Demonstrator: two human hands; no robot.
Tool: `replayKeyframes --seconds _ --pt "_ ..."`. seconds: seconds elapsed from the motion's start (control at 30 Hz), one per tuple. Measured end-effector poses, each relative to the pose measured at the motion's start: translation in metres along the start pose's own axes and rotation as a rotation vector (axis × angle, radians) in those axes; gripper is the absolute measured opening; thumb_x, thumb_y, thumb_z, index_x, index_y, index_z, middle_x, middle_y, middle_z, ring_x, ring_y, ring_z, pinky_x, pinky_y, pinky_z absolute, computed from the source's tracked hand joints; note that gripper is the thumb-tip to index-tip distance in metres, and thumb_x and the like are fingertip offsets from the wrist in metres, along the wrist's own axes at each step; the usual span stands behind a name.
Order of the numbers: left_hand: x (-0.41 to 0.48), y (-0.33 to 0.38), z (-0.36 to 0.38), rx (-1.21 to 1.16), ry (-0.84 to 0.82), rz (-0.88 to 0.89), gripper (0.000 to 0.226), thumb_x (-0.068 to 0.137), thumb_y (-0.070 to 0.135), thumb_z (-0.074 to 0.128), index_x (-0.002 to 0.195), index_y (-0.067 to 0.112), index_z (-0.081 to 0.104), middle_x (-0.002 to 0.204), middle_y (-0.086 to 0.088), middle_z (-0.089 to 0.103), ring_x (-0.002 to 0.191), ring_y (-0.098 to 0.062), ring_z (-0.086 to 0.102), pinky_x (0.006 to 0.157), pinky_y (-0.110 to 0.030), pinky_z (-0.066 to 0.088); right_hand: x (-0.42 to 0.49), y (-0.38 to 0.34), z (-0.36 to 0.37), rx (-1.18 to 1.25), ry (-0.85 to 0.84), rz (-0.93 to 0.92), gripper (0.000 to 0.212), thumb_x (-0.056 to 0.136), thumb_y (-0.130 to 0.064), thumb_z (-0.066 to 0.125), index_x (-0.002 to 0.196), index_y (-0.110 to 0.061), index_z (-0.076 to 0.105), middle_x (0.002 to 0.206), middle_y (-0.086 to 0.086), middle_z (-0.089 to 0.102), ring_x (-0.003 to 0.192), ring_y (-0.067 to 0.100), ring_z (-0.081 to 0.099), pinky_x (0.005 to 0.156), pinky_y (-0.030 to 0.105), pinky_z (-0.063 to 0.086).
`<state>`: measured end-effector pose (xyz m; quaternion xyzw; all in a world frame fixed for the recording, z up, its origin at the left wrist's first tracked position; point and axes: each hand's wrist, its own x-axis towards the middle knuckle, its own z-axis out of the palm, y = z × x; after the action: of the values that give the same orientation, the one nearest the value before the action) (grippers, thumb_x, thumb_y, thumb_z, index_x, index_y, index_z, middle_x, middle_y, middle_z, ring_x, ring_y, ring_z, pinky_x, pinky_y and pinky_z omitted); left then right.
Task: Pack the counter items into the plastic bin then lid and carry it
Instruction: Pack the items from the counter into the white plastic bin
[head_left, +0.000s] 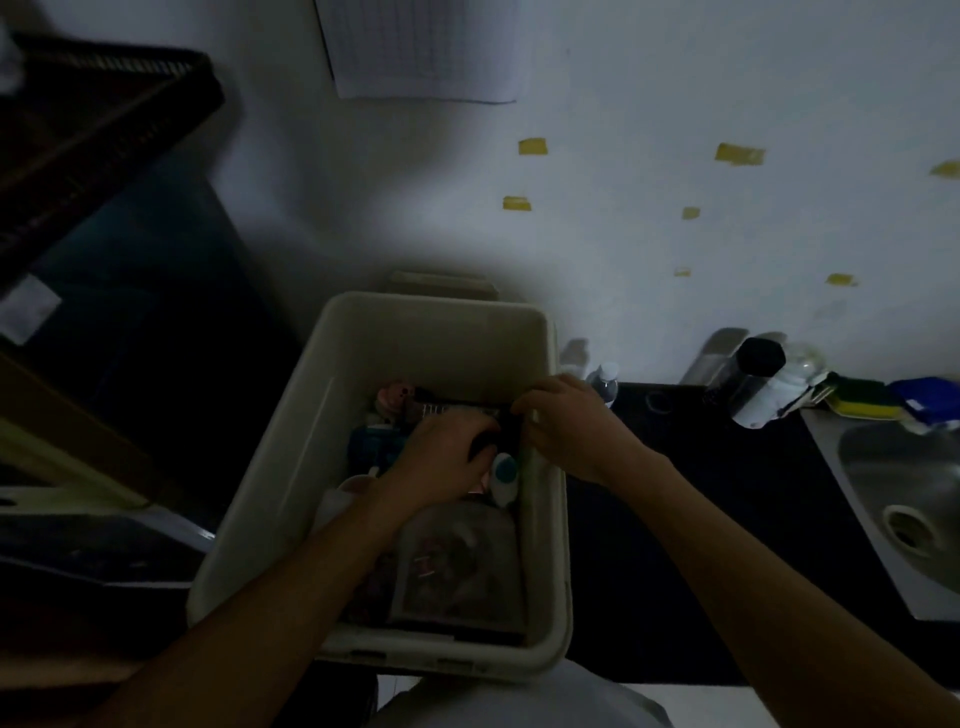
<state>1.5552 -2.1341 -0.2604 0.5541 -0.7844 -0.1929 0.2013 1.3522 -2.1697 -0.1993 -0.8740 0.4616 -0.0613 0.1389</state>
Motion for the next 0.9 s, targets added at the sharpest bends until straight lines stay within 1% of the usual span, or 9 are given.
replayKeyframes --seconds 0.07,0.13,0.23,0.37,0.5,0.6,0.67,0.77,0.9 --pt "0.005 0.007 -0.002 -0.003 0.051 0.010 0.032 0.092 0.032 0.058 0.121 0.020 0.064 0.120 0.002 0.065 0.108 -0.016 0.058 0.090 -0.038 0.049 -0.003 0.012 -0.003 0.012 0.018 0.016 0.034 0.094 -0.029 0.054 0.127 -0.028 0.058 0.138 -0.001 0.051 0.133 0.023 0.038 0.111 0.044 0.031" --pt "0.015 0.021 -0.003 0.001 0.116 0.033 0.031 0.091 0.033 0.056 0.119 0.020 0.063 0.119 0.004 0.065 0.106 -0.016 0.057 0.091 -0.039 0.048 -0.007 0.028 -0.006 0.038 0.046 0.028 0.036 0.094 -0.031 0.054 0.130 -0.029 0.056 0.142 -0.001 0.048 0.133 0.023 0.038 0.112 0.044 0.031" --pt "0.030 0.048 -0.002 0.030 0.167 0.084 0.031 0.093 0.033 0.054 0.120 0.021 0.062 0.121 0.004 0.063 0.109 -0.016 0.056 0.093 -0.036 0.045 -0.014 0.053 -0.005 0.078 0.076 0.061 0.037 0.094 -0.032 0.056 0.130 -0.027 0.055 0.135 0.001 0.052 0.123 0.024 0.048 0.104 0.043 0.040" --pt "0.056 0.080 0.010 0.044 0.162 0.081 0.035 0.093 0.033 0.053 0.125 0.020 0.060 0.130 0.003 0.060 0.120 -0.016 0.052 0.102 -0.032 0.036 -0.019 0.091 -0.002 0.129 0.052 0.149 0.037 0.092 -0.030 0.056 0.128 -0.024 0.055 0.132 0.003 0.054 0.117 0.026 0.051 0.098 0.044 0.045" --pt "0.078 0.101 0.027 0.065 0.116 0.098 0.037 0.093 0.033 0.053 0.127 0.019 0.058 0.131 0.001 0.059 0.121 -0.017 0.052 0.107 -0.037 0.036 -0.014 0.123 -0.002 0.143 0.022 0.172 0.033 0.090 -0.030 0.059 0.122 -0.025 0.055 0.130 0.003 0.053 0.115 0.027 0.052 0.094 0.044 0.047" --pt "0.087 0.105 0.037 0.102 0.113 0.085 0.037 0.094 0.033 0.054 0.128 0.018 0.058 0.131 0.001 0.059 0.123 -0.018 0.050 0.112 -0.037 0.030 -0.004 0.143 -0.001 0.135 -0.023 0.169 0.048 0.091 -0.027 0.058 0.138 -0.020 0.048 0.148 0.008 0.040 0.133 0.030 0.038 0.107 0.045 0.039" --pt "0.091 0.106 0.045 0.142 0.116 0.072 0.036 0.094 0.032 0.053 0.126 0.018 0.059 0.130 0.000 0.059 0.125 -0.018 0.049 0.116 -0.036 0.022 0.003 0.155 0.000 0.129 -0.044 0.159 0.054 0.092 -0.024 0.057 0.144 -0.017 0.042 0.157 0.009 0.029 0.141 0.033 0.026 0.112 0.046 0.032" --pt "0.097 0.104 0.057 0.200 0.132 0.054 0.033 0.093 0.031 0.053 0.122 0.018 0.061 0.126 0.001 0.061 0.126 -0.018 0.048 0.120 -0.034 0.012 0.016 0.171 0.004 0.125 -0.096 0.136 0.060 0.094 -0.024 0.055 0.150 -0.015 0.033 0.161 0.009 0.019 0.144 0.035 0.019 0.114 0.046 0.029" --pt "0.098 0.098 0.063 0.276 0.150 0.050 0.034 0.091 0.032 0.054 0.120 0.018 0.063 0.127 0.000 0.060 0.131 -0.020 0.045 0.120 -0.038 0.012 0.032 0.183 0.016 0.080 -0.198 0.144 0.064 0.095 -0.027 0.053 0.152 -0.015 0.025 0.162 0.010 0.013 0.145 0.037 0.017 0.115 0.048 0.028"
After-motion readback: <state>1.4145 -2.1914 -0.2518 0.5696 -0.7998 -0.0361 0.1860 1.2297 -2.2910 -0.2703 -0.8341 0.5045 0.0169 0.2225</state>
